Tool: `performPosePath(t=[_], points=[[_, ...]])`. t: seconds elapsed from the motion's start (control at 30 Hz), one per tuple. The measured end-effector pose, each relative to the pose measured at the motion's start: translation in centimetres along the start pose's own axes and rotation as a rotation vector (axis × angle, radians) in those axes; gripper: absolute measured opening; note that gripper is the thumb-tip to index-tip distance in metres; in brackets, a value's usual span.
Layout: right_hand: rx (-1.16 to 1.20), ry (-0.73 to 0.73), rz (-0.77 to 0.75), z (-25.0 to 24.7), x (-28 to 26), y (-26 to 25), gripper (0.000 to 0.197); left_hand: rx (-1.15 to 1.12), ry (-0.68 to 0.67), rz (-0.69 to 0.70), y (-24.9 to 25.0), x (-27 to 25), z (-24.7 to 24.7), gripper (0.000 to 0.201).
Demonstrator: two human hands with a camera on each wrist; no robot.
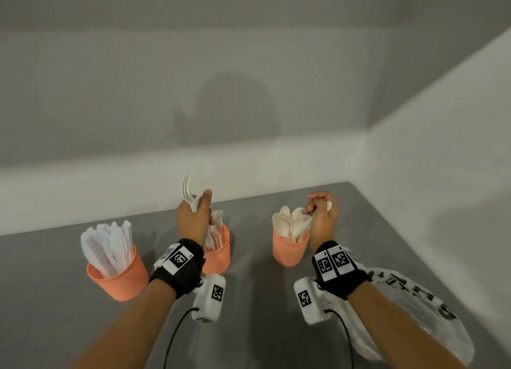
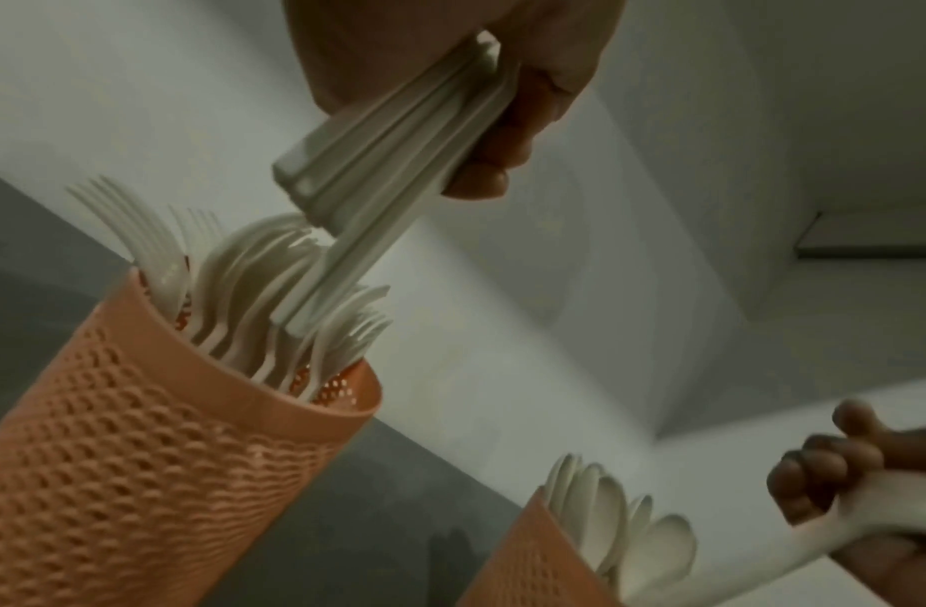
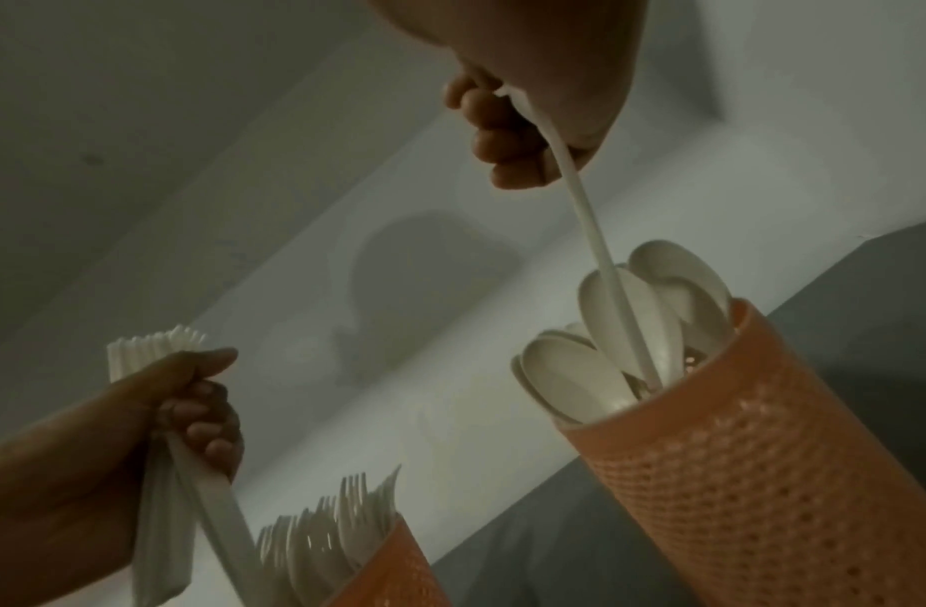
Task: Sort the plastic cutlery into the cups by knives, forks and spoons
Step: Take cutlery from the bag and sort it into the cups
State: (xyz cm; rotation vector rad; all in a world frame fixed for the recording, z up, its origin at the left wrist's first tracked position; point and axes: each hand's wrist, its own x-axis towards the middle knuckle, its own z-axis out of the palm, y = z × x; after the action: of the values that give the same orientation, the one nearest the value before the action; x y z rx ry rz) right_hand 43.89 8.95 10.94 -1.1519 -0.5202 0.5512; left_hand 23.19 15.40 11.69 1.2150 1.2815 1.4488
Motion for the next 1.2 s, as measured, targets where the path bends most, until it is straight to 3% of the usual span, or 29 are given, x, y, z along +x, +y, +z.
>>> performPosePath(t=[0.23, 0.37, 0.53, 0.67, 0.77, 0.83, 0.97, 1.07, 1.2], points=[[-0.205, -0.024, -0.022, -1.1, -0.1, 3.1, 0.036, 0.054, -0.055, 0.025, -2.5, -0.7, 2.3, 0.031], [-0.349, 0.013, -0.139, -1.1, -0.5, 4.0, 0.034, 0.007, -0.041, 0.016, -3.4, -1.7, 3.1, 0.016], [-0.482, -0.002, -0.256, -1.4, -0.4, 5.4, 0.033, 0.259, -0.035, 0.141, -5.8, -1.6, 2.5, 0.021], [-0.668, -0.130, -0.379, -1.9, -0.2, 5.6, 0.035, 0.514, -0.147, 0.361, -7.6, -0.7, 1.7, 0.038], [-0.790, -0.231, -0.394, -1.7, 0.1, 5.7, 0.042, 0.667, -0.261, 0.481, -7.5, -0.4, 1.3, 0.034], [-0.997, -0.302, -0.382, -1.6, 0.5, 5.6, 0.043, 0.782, -0.308, 0.559, -7.3, -0.1, 0.9, 0.024], [-1.349, -0.429, -0.386, -1.0, 1.3, 4.8, 0.047, 1.069, -0.368, 0.739, -6.4, 0.5, 0.5, 0.036], [-1.542, -0.488, -0.297, -0.8, 1.5, 4.4, 0.049, 1.224, -0.389, 0.736, -6.1, 0.2, 0.0, 0.040], [-1.587, -0.540, -0.209, -0.9, 0.9, 4.5, 0.046, 1.321, -0.462, 0.596, -6.7, -0.5, -1.0, 0.054]])
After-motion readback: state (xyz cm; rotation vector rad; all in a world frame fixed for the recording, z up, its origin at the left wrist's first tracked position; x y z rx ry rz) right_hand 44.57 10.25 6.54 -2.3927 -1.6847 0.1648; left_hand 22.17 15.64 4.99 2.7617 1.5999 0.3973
